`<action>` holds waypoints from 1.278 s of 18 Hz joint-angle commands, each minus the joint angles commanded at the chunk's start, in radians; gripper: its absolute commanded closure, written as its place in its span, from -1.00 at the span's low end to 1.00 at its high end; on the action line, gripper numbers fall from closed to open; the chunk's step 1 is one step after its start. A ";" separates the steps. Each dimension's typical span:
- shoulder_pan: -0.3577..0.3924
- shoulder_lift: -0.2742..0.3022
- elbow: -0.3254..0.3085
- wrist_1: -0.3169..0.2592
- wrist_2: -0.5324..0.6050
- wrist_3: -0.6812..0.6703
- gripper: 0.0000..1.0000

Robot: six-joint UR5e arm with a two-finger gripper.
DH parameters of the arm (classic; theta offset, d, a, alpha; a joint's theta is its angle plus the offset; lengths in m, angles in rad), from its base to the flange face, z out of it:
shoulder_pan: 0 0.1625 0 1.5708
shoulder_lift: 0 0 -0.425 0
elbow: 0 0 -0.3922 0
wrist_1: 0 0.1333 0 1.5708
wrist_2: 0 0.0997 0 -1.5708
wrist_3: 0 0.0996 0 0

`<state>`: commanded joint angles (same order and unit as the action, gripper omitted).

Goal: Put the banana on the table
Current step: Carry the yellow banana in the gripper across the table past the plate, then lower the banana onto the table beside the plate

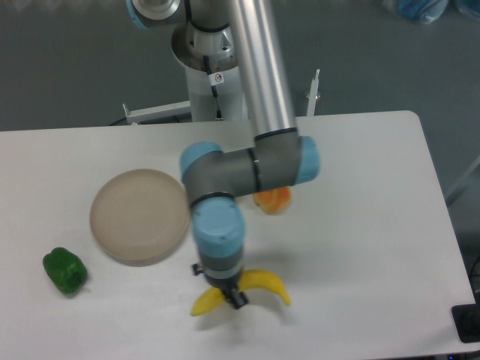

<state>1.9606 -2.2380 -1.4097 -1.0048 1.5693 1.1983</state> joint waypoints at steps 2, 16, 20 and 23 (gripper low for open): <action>-0.029 -0.011 0.011 0.000 0.000 -0.022 0.54; -0.069 0.008 0.029 0.028 -0.018 -0.085 -1.00; 0.020 0.038 0.058 0.025 -0.014 -0.077 -1.00; 0.102 0.044 0.063 0.023 -0.020 -0.065 -1.00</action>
<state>2.0629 -2.1936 -1.3469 -0.9817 1.5494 1.1336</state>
